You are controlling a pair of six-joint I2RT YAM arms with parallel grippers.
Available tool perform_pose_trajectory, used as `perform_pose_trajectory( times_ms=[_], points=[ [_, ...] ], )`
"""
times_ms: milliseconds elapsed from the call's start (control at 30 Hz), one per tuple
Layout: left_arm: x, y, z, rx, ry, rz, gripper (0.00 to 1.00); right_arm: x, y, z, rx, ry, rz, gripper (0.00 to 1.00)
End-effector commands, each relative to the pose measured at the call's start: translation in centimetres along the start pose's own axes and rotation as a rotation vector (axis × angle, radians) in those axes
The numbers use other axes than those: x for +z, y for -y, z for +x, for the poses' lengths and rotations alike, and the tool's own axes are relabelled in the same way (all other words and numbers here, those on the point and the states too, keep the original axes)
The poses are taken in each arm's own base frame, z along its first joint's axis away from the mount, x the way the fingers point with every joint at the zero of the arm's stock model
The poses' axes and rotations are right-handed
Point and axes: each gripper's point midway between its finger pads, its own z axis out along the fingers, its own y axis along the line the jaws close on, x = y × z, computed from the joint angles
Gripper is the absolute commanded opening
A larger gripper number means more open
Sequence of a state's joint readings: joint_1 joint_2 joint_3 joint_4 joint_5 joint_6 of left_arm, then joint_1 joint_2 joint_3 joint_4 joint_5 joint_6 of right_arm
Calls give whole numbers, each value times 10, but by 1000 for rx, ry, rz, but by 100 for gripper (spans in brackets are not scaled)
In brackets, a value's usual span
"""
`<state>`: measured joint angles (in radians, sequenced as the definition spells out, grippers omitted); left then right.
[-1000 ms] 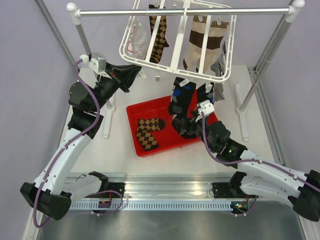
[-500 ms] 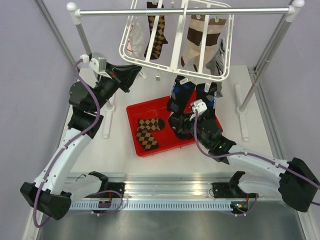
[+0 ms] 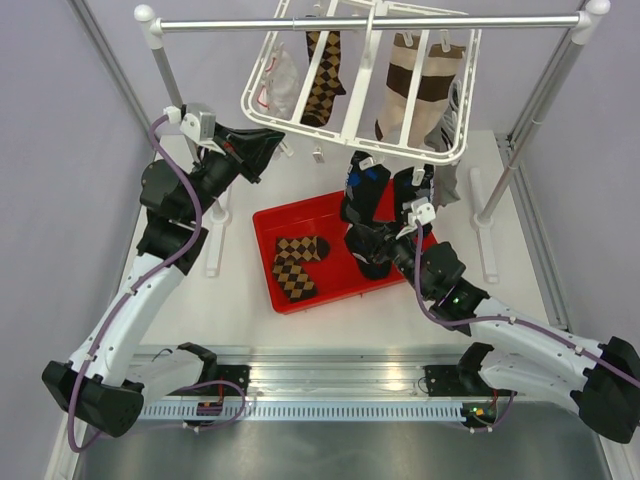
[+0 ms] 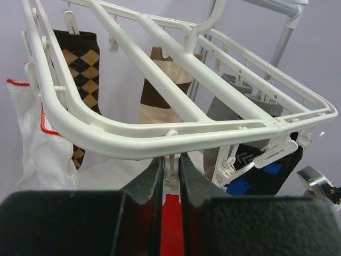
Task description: Remove the socks clipped to the hanger
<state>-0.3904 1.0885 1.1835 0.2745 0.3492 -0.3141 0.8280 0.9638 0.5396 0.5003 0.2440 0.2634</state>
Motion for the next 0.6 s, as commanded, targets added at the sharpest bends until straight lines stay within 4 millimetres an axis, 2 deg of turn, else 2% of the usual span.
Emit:
perform_pose_trajectory(
  times_ms=[0,33,133,333,400,500,533,567],
  points=[
    [2,8,-12,2,14,32,16,3,1,-10,5,39,10,34],
    [3,10,-13,1,15,40,16,4,2,-7,0,32,13,45],
    [4,12,-16,1,17,46,16,10,5,6,-23,1,23,58],
    [5,15,-19,-1,18,58,16,19,11,43,-26,-69,37,61],
    [6,16,-19,-3,17,61,17,21,10,45,-18,-66,35,58],
    [6,17,-20,-4,17,65,16,21,10,44,-11,-61,35,37],
    [6,16,-21,-4,18,63,16,20,10,43,-9,-57,37,26],
    [6,16,-19,-6,14,62,17,20,9,41,-6,-55,34,19]
  ],
)
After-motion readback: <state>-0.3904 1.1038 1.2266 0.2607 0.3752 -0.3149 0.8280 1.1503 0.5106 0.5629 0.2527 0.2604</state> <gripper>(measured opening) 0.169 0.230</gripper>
